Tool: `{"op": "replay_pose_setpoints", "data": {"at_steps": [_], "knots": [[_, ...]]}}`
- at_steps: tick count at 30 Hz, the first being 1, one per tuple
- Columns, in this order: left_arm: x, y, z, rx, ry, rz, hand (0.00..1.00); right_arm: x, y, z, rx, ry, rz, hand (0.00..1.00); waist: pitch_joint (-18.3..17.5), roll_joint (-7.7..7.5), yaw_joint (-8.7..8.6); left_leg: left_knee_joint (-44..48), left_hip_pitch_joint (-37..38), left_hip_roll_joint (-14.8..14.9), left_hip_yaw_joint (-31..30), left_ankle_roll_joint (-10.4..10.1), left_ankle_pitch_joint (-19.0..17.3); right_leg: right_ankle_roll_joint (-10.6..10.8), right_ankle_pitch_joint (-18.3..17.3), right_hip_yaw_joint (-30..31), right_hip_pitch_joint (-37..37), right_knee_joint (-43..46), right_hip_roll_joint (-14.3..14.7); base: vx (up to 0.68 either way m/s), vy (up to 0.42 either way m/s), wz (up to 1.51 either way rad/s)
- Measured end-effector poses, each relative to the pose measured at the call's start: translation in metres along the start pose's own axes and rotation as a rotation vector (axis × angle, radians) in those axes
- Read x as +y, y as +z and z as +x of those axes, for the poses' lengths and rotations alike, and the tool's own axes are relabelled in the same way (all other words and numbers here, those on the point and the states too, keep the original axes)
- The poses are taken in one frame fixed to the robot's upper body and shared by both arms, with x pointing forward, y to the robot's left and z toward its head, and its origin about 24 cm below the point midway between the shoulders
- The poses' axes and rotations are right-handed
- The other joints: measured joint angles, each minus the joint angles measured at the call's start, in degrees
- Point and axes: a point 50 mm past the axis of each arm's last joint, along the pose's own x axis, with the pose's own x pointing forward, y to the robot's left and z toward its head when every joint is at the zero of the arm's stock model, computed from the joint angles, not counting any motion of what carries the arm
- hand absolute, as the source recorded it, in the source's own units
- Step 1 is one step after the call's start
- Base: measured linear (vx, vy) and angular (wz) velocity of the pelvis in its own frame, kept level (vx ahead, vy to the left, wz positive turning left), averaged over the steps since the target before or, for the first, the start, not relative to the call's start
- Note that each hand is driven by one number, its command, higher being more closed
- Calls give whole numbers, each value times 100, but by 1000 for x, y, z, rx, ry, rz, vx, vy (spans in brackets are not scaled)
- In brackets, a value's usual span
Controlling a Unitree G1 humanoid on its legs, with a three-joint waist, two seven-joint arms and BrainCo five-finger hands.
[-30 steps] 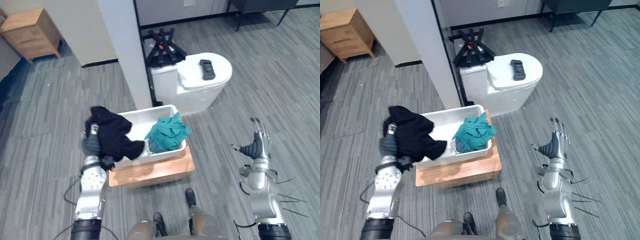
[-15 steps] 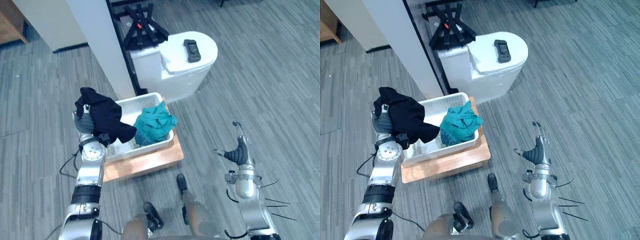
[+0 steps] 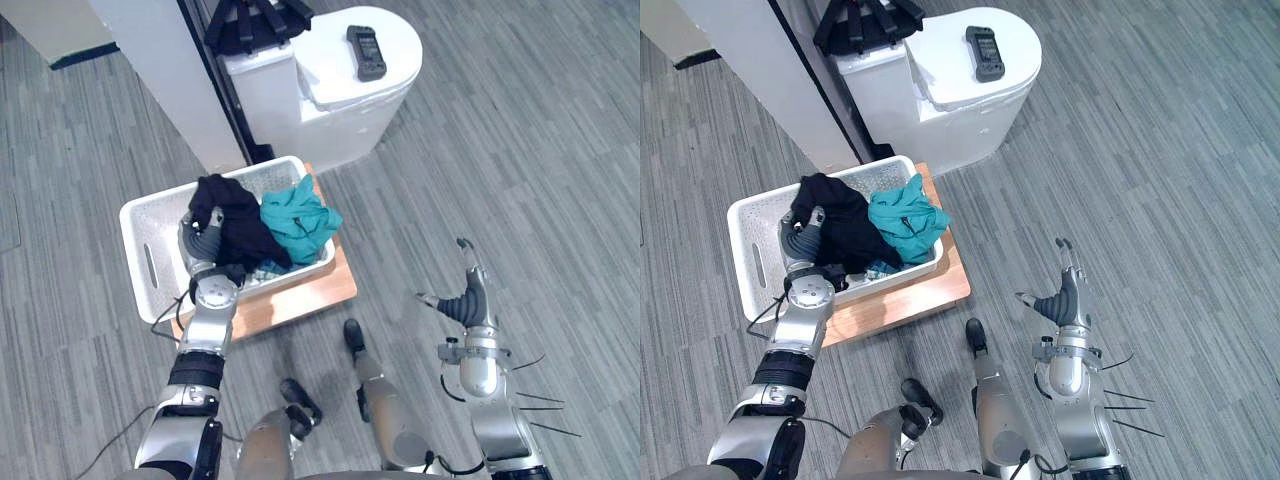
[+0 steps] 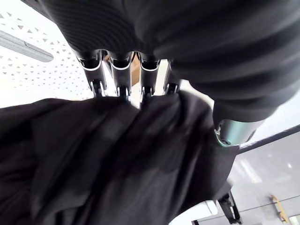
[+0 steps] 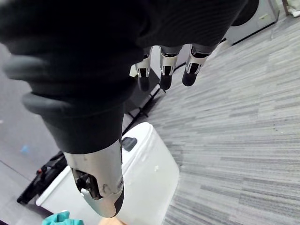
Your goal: Tidy the bed and pick cloth on bed and put in laundry
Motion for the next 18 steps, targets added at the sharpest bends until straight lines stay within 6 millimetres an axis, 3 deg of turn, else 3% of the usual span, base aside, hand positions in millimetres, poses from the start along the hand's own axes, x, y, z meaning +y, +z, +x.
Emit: {"op": "replay_pose_setpoints", "data": {"at_steps": [1,4,5,8,13,17,18], "knots": [[0,-3,-3,5,-2,6,0,0,-3,-3,16,5,-1,0,-21,43,-14,-42,55,32,12,26,43,-14,-58,-83,60,2,4,77,17,38],[14,-17,-17,17,23,6,0,8,-27,-20,117,69,-35,0,-135,135,60,-227,303,38,3,-197,234,-196,-243,-247,248,3,26,139,-10,21],[19,-31,-27,70,41,-1,0,11,-39,-23,163,93,-52,0,-277,282,137,-362,361,58,-13,-278,307,-196,-243,-251,261,1,76,120,-36,1],[18,-53,-49,157,25,-18,0,13,-60,-30,259,128,-77,0,-444,441,193,-626,727,33,-149,-345,406,-197,-425,-399,619,0,94,93,-6,24],[34,-99,-93,321,3,23,0,29,-85,-56,412,210,-69,0,-1002,246,332,-797,1012,-90,-402,-397,402,-215,-1038,-554,1040,-6,-30,-9,-8,29],[44,-158,-155,645,-42,15,0,46,-106,-78,542,319,-73,0,-1218,162,517,-1013,1294,-131,-482,-463,501,-288,-1209,-724,1292,-20,-50,-46,5,20],[48,-177,-178,768,-44,8,0,51,-111,-85,579,345,-67,0,-1273,135,593,-1078,1372,-140,-472,-481,512,-300,-1231,-764,1354,-27,-53,-31,22,8]]}}
